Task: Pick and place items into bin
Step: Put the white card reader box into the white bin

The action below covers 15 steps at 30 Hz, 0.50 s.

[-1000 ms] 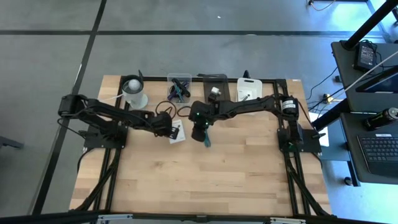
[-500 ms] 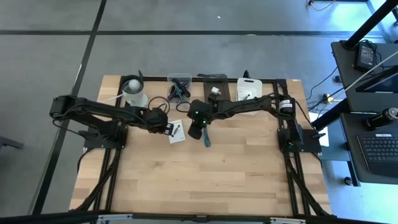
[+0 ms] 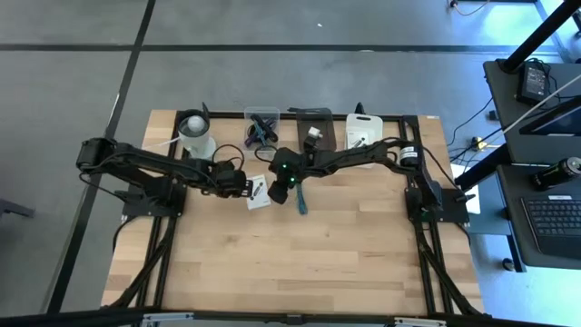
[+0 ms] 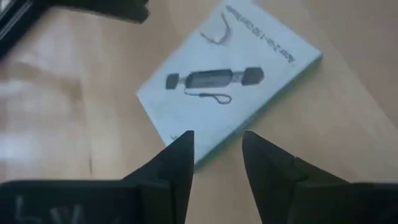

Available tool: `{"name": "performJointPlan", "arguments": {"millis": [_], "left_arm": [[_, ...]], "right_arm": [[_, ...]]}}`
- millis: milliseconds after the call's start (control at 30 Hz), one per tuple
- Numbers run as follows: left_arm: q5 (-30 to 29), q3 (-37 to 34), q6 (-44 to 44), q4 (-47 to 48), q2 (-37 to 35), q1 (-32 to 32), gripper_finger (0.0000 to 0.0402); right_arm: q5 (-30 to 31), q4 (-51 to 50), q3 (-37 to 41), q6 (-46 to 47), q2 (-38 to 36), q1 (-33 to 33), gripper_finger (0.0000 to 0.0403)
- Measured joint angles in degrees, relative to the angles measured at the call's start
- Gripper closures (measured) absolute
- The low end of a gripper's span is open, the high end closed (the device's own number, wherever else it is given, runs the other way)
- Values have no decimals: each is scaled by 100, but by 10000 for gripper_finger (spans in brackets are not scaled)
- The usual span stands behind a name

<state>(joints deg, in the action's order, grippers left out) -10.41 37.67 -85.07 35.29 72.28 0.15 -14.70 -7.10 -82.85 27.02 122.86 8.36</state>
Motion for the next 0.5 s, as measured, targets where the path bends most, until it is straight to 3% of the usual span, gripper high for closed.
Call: {"name": "performJointPlan", "arguments": {"millis": [500], "left_arm": [[115, 0, -622, -925, 1167, -125, 297]], "right_arm": [[0, 141, 5, 272, 123, -4, 262]]}}
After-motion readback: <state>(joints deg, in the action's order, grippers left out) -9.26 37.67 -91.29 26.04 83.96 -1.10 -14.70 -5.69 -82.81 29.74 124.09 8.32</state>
